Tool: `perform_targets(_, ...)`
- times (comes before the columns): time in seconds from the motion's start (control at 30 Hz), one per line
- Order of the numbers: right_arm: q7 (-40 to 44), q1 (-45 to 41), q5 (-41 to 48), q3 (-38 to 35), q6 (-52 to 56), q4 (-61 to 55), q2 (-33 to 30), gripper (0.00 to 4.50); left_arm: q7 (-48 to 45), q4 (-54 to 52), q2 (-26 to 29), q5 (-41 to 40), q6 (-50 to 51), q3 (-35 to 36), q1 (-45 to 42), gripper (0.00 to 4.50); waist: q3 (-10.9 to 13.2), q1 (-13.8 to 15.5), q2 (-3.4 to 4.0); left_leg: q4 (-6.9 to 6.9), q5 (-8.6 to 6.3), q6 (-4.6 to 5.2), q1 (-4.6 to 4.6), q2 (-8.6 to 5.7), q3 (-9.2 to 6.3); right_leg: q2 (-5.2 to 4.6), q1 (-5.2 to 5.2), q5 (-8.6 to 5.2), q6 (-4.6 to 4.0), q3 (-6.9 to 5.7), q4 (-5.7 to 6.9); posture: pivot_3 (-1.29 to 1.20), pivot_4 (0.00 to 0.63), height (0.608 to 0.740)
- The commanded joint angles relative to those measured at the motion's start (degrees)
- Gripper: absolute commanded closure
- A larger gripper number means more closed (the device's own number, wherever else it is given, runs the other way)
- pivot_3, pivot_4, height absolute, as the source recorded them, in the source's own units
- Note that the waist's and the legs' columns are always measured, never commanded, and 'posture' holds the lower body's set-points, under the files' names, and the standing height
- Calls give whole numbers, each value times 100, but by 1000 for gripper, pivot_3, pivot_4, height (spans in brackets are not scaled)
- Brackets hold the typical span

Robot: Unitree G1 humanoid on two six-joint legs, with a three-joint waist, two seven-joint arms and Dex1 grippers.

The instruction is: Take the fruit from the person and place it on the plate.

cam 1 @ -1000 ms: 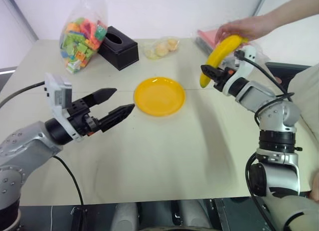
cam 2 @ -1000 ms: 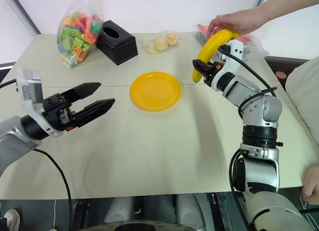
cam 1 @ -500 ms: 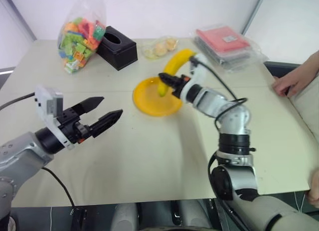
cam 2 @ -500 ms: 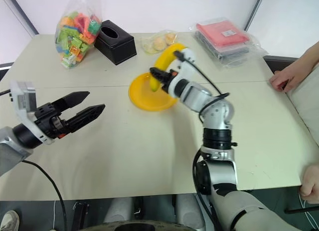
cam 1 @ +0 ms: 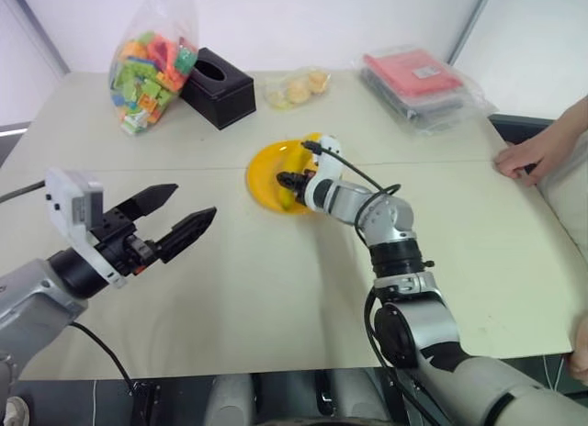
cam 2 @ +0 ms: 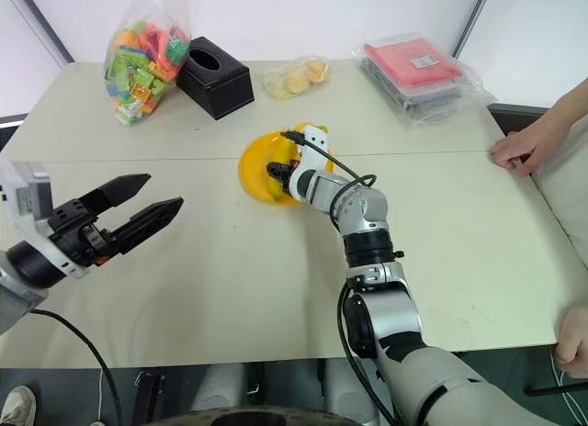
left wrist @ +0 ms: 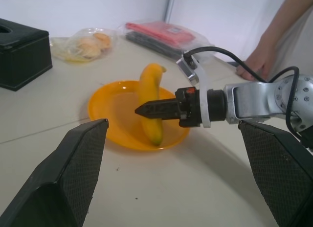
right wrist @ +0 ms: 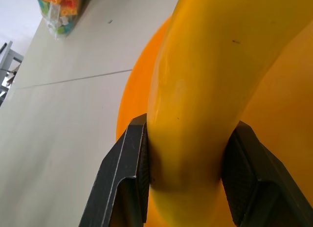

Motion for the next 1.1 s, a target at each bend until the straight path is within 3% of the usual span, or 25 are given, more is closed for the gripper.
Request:
perform_targets(0.03,61,-119,-93,-73,-66,-57,14,2091,36,-195,32,-63,-165,87,-13,0,0,3,0,0,0,0,0,0,0,0,0,0,0,0,0,0,150,740)
perform_targets(0.17,145,-123,-91,-121,59,-164,6,223,29,-112,58,-32,-187,-12,-126,0,0,2,0,0,0,0,0,0,1,0,0,0,0,0,-1,0,150,740)
perform_targets(0.2,166,-126,-71,-144,93,-198,11,100,28,-108,58,-29,-190,-22,-131,0,0,2,0,-1,0,0,0,0,1,0,0,0,0,0,-1,0,150,740)
perform_targets(0.3,395,-145,71,-193,357,-549,-187,100,2,-94,63,-11,-190,-64,-161,0,1,2,1,-1,0,0,0,0,1,0,-1,0,0,1,-1,0,150,740)
perform_targets(0.4,1184,-56,395,-131,665,-1332,-741,100,-49,-72,93,-32,-178,-16,-156,0,5,48,7,-2,0,0,-5,-1,0,-2,-2,0,0,-2,-5,0,150,740)
perform_targets(0.57,3864,1034,650,-48,143,-3432,-3282,100,-274,92,224,46,-145,113,-107,0,5,135,8,-3,-2,3,-16,-4,-3,-8,2,-1,1,-11,-27,0,150,740)
perform_targets(0.73,4979,1950,970,-490,-2,-3771,-4535,100,-403,184,258,140,-167,96,-113,0,6,-17,5,-7,-6,9,2,1,6,6,3,-3,-1,6,-26,0,150,740)
perform_targets(0.87,5468,2594,1018,-630,-164,-4008,-5012,100,-470,252,270,176,-156,84,-175,0,7,-4,6,-13,-6,10,13,3,4,14,3,-5,-6,12,-14,0,150,740)
perform_targets(1.1,5409,2604,1142,-598,-245,-4165,-4911,100,-542,280,297,293,-143,-28,-288,0,8,35,4,0,-6,9,7,-1,6,7,4,-12,-18,13,-17,0,150,740)
